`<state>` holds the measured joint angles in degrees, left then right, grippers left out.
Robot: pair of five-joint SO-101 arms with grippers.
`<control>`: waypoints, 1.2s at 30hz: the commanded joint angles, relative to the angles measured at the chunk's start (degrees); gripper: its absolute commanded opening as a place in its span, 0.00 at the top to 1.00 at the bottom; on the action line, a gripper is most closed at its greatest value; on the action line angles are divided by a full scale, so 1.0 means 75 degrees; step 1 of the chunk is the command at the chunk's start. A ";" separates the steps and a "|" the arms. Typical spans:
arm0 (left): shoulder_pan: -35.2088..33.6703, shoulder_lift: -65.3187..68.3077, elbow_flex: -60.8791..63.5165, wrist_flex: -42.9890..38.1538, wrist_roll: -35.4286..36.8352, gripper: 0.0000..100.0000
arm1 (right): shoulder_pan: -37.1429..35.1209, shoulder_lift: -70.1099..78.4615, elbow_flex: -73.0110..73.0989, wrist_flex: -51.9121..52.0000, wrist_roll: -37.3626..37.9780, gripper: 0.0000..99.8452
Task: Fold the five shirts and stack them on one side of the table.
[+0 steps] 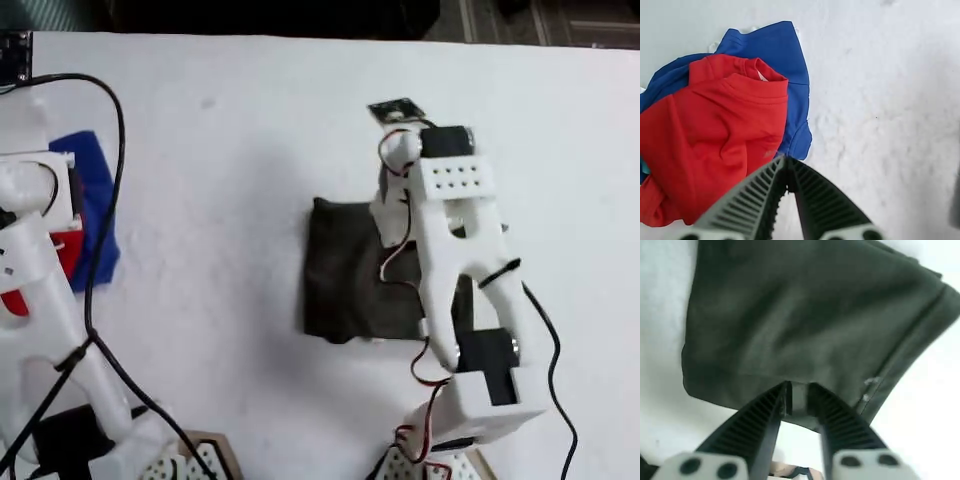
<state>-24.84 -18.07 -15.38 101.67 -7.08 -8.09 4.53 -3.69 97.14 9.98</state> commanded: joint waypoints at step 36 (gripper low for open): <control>-0.0029 -0.0275 -0.0047 -0.0023 0.0012 0.98 | 0.0615 0.3534 -0.0035 -0.1635 -0.1266 0.98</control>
<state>-24.84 -18.07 -15.38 101.67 -7.08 -3.60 33.27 -4.57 83.78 -4.00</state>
